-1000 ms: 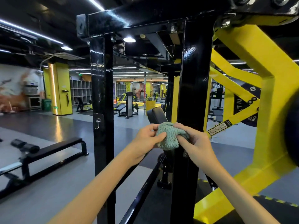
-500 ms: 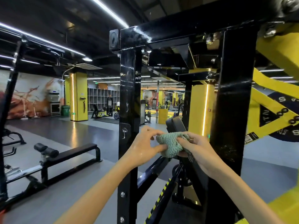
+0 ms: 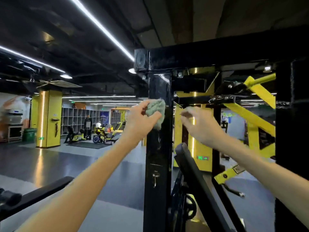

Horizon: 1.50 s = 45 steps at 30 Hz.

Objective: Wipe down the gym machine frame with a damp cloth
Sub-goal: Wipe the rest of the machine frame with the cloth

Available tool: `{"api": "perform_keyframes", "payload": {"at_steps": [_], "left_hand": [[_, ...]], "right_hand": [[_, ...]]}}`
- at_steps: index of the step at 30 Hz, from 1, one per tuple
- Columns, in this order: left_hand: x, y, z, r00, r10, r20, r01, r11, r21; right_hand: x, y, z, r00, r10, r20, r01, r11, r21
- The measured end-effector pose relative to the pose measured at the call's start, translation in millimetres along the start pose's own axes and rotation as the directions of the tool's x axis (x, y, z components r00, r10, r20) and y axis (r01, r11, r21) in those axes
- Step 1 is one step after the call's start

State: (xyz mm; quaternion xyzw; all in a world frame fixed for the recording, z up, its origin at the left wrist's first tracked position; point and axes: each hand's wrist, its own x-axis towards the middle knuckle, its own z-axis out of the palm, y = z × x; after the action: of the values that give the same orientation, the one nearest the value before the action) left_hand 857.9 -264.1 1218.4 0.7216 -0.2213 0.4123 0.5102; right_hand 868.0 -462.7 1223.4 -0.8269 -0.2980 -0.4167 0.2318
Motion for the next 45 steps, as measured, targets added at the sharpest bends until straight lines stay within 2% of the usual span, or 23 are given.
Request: {"api": "perform_keyframes", "payload": {"at_steps": [3, 6, 8, 10, 12, 17, 19, 26, 31, 36, 43, 45], "left_hand": [[50.4, 4.0, -13.2, 0.955, 0.296, -0.031, -0.279, 0.925, 0.258], [96.2, 10.6, -13.8, 0.846, 0.531, -0.043, -0.464, 0.775, 0.428], [122.4, 14.5, -9.2, 0.761, 0.648, 0.040, -0.547, 0.607, 0.577], [144.4, 12.8, -3.6, 0.671, 0.728, 0.139, -0.621, 0.450, 0.642], [155.6, 5.5, 1.7, 0.609, 0.774, 0.172, -0.665, 0.380, 0.643], [146.6, -29.4, 8.4, 0.518, 0.842, 0.149, -0.731, 0.346, 0.587], [138.7, -40.7, 8.3, 0.492, 0.859, 0.141, -0.746, 0.332, 0.577], [78.4, -94.1, 7.3, 0.523, 0.841, 0.141, -0.748, 0.374, 0.548], [89.2, -77.9, -3.0, 0.536, 0.803, 0.260, -0.788, 0.365, 0.497], [125.8, -45.3, -4.2, 0.561, 0.789, 0.250, -0.770, 0.388, 0.506], [53.3, -103.0, 11.3, 0.528, 0.820, 0.220, -0.806, 0.404, 0.432], [26.2, -121.0, 14.7, 0.539, 0.808, 0.237, -0.813, 0.427, 0.395]], "right_hand": [[54.2, -10.6, -11.4, 0.976, -0.195, -0.101, 0.157, 0.940, -0.304], [97.4, -11.5, -23.5, 0.926, -0.353, -0.132, 0.231, 0.808, -0.542], [122.3, -8.6, -31.4, 0.913, -0.389, -0.120, 0.233, 0.740, -0.631], [143.6, -5.1, -37.8, 0.924, -0.378, -0.058, 0.233, 0.676, -0.700], [158.3, -0.1, -40.3, 0.941, -0.338, 0.022, 0.243, 0.628, -0.739], [164.8, 12.0, -38.0, 0.936, -0.340, 0.094, 0.256, 0.469, -0.845], [164.7, 13.9, -35.4, 0.929, -0.363, 0.075, 0.243, 0.444, -0.862], [160.7, 14.6, -14.3, 0.914, -0.404, -0.041, 0.180, 0.494, -0.851], [154.0, 4.2, 8.3, 0.892, -0.444, 0.083, 0.316, 0.481, -0.818], [167.4, -0.8, -14.0, 0.893, -0.422, 0.158, 0.368, 0.480, -0.796], [149.0, 0.6, 21.9, 0.859, -0.464, 0.215, 0.423, 0.409, -0.809], [138.4, 0.0, 37.1, 0.850, -0.479, 0.219, 0.437, 0.410, -0.801]]}}
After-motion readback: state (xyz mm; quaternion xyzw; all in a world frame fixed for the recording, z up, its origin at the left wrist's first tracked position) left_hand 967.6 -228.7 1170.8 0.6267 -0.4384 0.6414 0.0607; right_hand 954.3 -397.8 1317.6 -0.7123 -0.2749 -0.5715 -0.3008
